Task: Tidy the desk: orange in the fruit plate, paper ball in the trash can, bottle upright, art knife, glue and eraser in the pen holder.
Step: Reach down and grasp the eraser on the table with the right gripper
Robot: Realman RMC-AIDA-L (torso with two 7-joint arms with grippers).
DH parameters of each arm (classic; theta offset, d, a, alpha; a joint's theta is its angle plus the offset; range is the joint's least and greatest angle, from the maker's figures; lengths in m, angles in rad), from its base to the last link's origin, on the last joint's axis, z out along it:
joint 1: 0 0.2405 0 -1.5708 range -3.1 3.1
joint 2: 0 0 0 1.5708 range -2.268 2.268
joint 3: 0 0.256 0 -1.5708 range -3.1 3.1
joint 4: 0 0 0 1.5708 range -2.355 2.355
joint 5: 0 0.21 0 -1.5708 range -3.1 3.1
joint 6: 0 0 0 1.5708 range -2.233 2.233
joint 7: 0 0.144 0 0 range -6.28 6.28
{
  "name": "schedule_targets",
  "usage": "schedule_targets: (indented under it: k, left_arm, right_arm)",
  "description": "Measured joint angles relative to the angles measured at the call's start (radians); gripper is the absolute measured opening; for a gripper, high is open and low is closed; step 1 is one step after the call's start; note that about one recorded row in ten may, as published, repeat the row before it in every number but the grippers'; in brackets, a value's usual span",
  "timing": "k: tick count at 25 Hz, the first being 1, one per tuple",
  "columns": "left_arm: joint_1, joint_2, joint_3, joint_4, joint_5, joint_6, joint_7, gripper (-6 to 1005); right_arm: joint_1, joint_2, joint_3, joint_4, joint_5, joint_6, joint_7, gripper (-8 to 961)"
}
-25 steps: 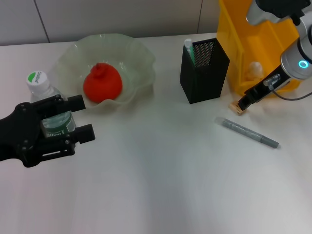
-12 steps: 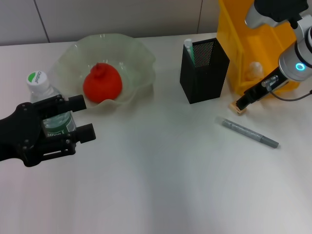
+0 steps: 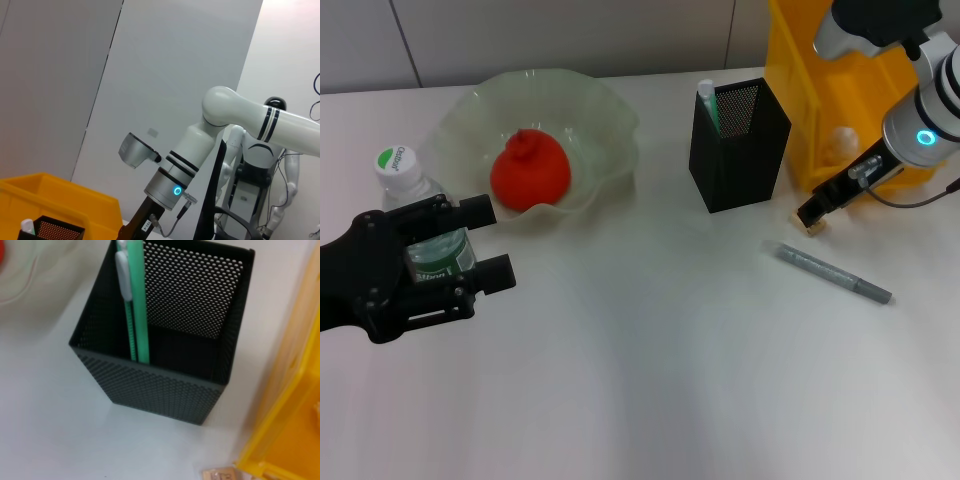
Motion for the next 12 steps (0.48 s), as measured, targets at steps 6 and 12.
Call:
schedule_targets:
  k: [6,12]
  left_arm:
    - [0.001,0.0,0.0,-0.001,-0.002,-0.001,0.001,785]
    - [0.002,0.0,0.0,-0.001,-0.002,-0.001,0.002,785]
  right_arm:
    - [0.009,0.0,-0.001,0.017,0.0,0.008,0.0,554]
    - [0.017,-0.001,-0.002,0.051,0.0,0.025,-0.007,551]
